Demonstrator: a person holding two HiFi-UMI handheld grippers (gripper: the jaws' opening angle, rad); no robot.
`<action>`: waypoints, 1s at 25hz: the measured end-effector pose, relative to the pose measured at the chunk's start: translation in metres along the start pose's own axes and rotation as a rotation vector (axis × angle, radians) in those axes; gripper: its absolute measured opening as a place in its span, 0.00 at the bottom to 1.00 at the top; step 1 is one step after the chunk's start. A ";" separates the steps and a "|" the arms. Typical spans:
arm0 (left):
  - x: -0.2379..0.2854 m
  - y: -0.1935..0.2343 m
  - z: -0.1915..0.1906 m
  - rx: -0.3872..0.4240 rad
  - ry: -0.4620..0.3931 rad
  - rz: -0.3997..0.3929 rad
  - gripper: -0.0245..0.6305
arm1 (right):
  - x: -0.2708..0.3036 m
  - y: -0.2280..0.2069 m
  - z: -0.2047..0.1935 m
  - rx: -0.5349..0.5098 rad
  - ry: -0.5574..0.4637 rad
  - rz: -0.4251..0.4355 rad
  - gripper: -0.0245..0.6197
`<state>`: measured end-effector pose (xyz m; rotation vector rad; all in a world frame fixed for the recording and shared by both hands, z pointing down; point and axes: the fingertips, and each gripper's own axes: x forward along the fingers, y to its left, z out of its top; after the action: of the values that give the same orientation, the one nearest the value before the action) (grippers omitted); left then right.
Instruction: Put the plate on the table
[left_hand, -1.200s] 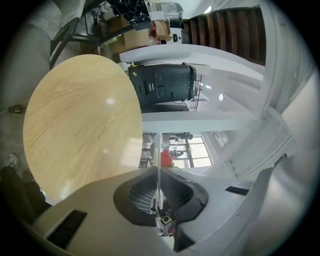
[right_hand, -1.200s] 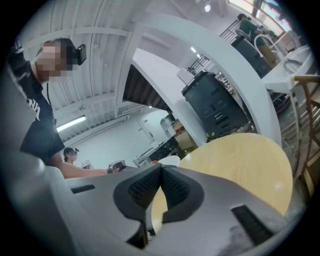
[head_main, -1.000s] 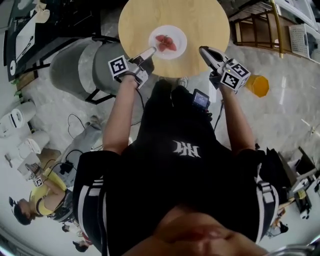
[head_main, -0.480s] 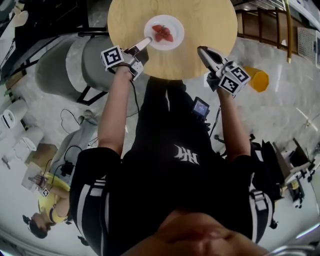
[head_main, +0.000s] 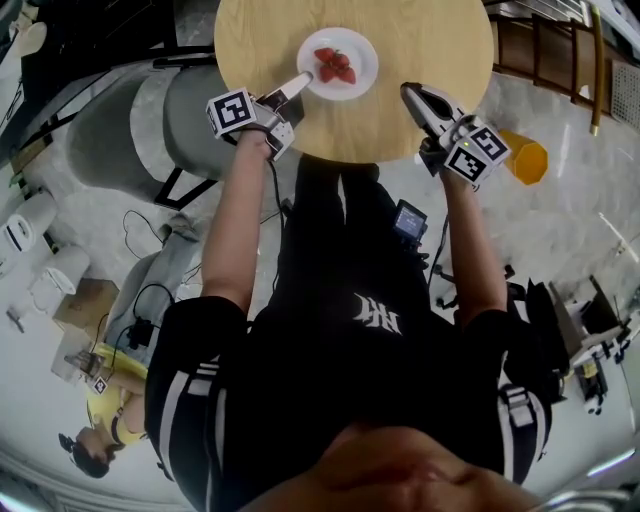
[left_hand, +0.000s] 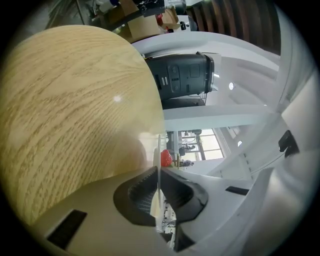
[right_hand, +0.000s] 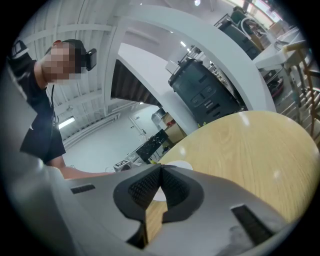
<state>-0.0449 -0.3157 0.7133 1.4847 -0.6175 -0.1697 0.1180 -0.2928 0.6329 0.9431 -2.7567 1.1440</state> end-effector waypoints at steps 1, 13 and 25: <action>0.001 0.001 0.000 0.005 0.003 0.002 0.07 | 0.002 0.000 -0.001 0.002 0.000 0.002 0.03; 0.003 0.010 -0.001 0.013 0.021 0.062 0.07 | 0.007 -0.003 -0.005 0.012 -0.008 -0.003 0.03; 0.002 0.016 -0.001 0.025 0.015 0.096 0.07 | 0.007 -0.005 -0.007 0.019 -0.012 -0.007 0.03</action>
<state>-0.0464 -0.3141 0.7292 1.4751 -0.6794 -0.0763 0.1132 -0.2953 0.6427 0.9647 -2.7545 1.1691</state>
